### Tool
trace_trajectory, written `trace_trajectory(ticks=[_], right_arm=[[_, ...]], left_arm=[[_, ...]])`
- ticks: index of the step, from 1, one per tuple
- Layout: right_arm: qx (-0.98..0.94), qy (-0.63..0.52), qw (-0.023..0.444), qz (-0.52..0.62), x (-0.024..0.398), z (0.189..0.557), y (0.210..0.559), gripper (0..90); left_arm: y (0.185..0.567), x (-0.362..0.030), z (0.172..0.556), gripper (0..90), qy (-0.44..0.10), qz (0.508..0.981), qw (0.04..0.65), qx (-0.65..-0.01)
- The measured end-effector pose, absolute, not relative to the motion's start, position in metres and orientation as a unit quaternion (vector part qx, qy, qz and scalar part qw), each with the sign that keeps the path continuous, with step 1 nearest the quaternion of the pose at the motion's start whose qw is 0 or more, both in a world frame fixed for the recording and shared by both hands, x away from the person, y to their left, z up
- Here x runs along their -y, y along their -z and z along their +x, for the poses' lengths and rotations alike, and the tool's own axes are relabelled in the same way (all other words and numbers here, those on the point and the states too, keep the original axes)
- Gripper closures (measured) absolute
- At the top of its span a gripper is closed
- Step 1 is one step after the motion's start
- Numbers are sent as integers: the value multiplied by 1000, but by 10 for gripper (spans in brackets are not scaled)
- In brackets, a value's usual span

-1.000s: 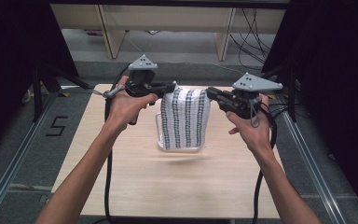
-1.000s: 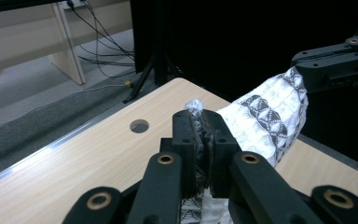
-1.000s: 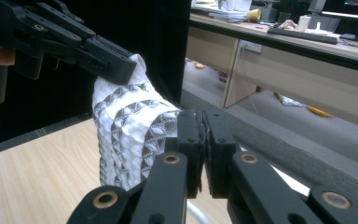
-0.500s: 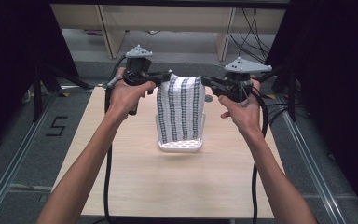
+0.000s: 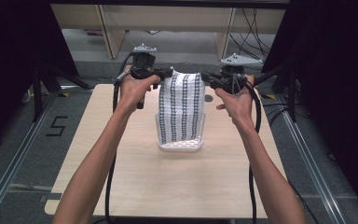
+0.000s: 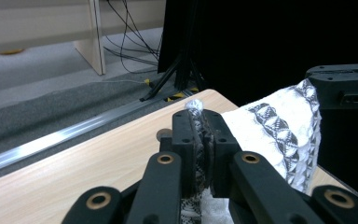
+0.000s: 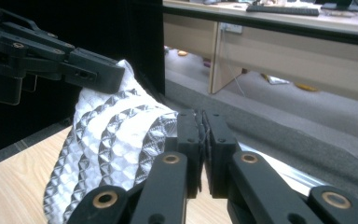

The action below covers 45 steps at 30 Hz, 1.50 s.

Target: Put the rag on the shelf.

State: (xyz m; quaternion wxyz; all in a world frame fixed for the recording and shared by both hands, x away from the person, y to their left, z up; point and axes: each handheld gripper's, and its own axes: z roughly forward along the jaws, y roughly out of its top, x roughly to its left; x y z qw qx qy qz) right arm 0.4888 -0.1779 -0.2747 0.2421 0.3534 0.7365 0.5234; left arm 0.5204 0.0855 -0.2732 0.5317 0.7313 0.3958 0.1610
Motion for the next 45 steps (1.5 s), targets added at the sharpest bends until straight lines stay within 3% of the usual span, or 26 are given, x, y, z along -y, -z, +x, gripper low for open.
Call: trace_trajectory(ticks=[26, 30, 34, 38, 45], right_arm=[[-758, -469, 193, 410, 165, 541, 327, 867], [-762, -460, 206, 406, 165, 544, 331, 866], [-762, -452, 191, 422, 162, 545, 336, 861], [-759, -448, 187, 434, 163, 547, 342, 839], [-764, -440, 194, 430, 166, 546, 344, 812]], left_arm=[[326, -88, 554, 823, -134, 735, 497, -442], [332, -87, 556, 818, -131, 743, 485, -442], [339, -86, 559, 769, -124, 750, 470, -449], [343, -87, 559, 650, -123, 753, 462, -452], [342, -90, 556, 617, -123, 756, 462, -447]])
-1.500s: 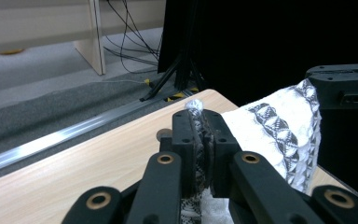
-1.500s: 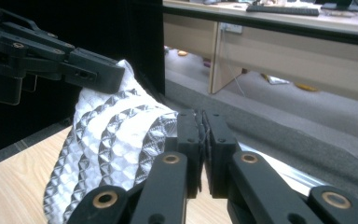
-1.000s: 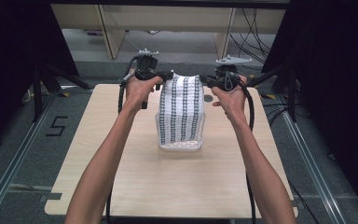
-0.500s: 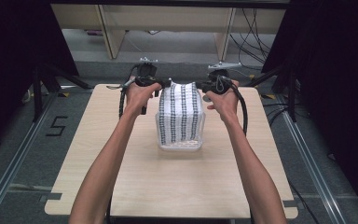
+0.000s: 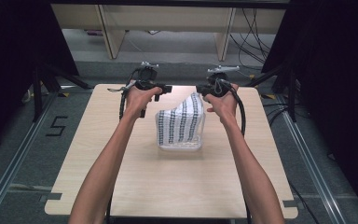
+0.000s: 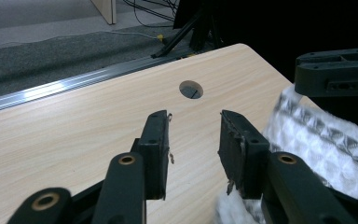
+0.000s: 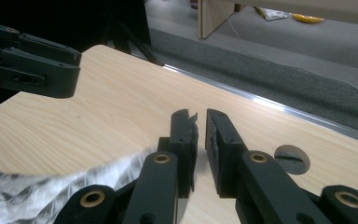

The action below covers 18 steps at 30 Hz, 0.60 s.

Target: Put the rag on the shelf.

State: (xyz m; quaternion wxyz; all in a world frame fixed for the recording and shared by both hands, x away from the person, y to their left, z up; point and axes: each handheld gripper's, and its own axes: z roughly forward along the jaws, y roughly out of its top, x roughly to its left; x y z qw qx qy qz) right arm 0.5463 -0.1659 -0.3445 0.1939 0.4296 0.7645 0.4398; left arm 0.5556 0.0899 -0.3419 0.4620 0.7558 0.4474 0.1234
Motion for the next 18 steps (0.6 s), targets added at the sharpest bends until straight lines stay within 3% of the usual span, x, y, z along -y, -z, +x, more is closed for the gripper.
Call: trace_trajectory(ticks=[18], right_arm=[[-769, -437, 182, 430, 174, 541, 340, 747]], left_arm=[[336, -105, 539, 607, -110, 754, 479, -436]])
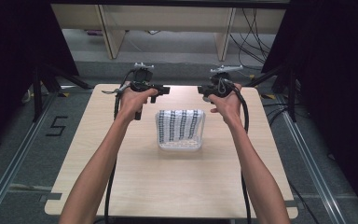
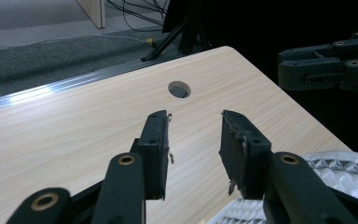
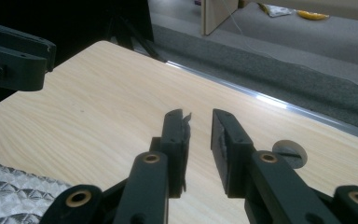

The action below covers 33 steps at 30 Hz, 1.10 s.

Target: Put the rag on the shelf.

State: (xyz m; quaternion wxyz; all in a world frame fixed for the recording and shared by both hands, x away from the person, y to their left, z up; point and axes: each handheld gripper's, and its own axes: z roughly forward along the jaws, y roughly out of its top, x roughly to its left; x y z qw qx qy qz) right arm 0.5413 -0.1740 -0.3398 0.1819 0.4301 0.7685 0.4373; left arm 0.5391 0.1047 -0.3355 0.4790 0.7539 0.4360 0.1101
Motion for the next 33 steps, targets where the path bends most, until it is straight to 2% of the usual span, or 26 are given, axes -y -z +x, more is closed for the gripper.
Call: trace_trajectory(ticks=[5, 7, 19, 33], right_arm=[[-766, -444, 176, 430, 177, 536, 337, 719], [-767, -446, 177, 426, 181, 533, 335, 685], [-763, -446, 172, 435, 194, 525, 340, 597], [-761, -464, 169, 421, 199, 509, 332, 533]], left_arm=[[335, -113, 534, 556, -101, 752, 484, -437], [335, -118, 528, 500, -91, 745, 497, -436], [338, -130, 509, 383, -93, 741, 502, -436], [337, -140, 487, 355, -94, 743, 510, -424]])
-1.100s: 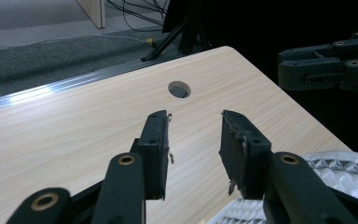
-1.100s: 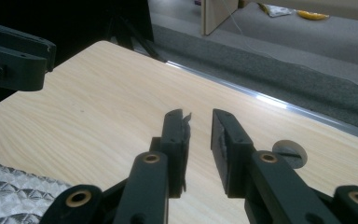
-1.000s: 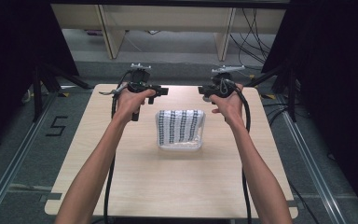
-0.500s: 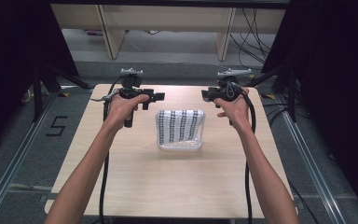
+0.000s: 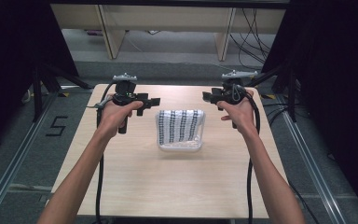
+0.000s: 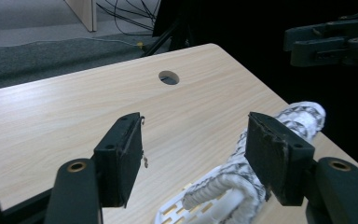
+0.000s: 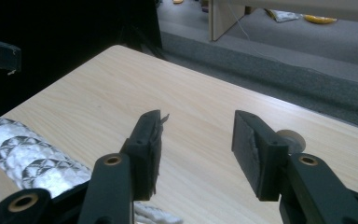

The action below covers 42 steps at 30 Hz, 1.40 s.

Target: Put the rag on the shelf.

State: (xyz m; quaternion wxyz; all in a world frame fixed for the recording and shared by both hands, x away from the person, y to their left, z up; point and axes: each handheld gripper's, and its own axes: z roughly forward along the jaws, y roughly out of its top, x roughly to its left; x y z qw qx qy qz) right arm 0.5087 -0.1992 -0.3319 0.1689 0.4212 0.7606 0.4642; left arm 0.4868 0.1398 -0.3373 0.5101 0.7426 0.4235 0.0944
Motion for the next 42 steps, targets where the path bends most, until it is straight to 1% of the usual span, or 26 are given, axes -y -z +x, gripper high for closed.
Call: trace_trajectory(ticks=[1, 3, 8, 12, 15, 16, 18, 22, 23, 25, 27, 33, 36, 40, 42], right_arm=[[-763, -461, 177, 417, 199, 508, 331, 527], [-765, -460, 177, 415, 198, 506, 330, 513], [-758, -471, 169, 417, 197, 499, 328, 470], [-760, -469, 174, 415, 199, 493, 326, 411], [-756, -477, 169, 416, 200, 488, 325, 397], [-758, -479, 174, 408, 201, 487, 325, 390], [-755, -479, 168, 415, 201, 484, 325, 388], [-760, -481, 171, 403, 201, 480, 326, 382], [-757, -480, 164, 411, 200, 477, 325, 381], [-763, -478, 176, 398, 202, 475, 325, 379], [-763, -481, 162, 401, 200, 471, 325, 377], [-768, -478, 166, 392, 200, 465, 329, 376], [-768, -477, 160, 397, 201, 462, 330, 369], [-769, -479, 163, 390, 203, 458, 331, 363], [-770, -476, 156, 396, 203, 453, 332, 359]], left_arm=[[337, -139, 485, 346, -97, 744, 508, -423], [336, -138, 481, 330, -101, 751, 502, -418], [334, -138, 472, 304, -99, 748, 509, -414], [336, -138, 463, 281, -98, 747, 513, -412], [337, -137, 457, 266, -99, 752, 508, -407], [338, -137, 456, 266, -101, 753, 508, -406], [338, -136, 452, 266, -100, 752, 512, -403], [338, -136, 444, 266, -103, 755, 513, -396], [338, -137, 442, 266, -102, 755, 513, -395], [338, -137, 438, 266, -102, 755, 517, -391], [338, -138, 434, 266, -101, 754, 520, -388], [343, -143, 422, 266, -103, 755, 519, -388], [347, -145, 418, 266, -99, 754, 521, -388], [351, -148, 412, 266, -94, 755, 522, -386], [352, -149, 409, 266, -95, 754, 525, -384]])
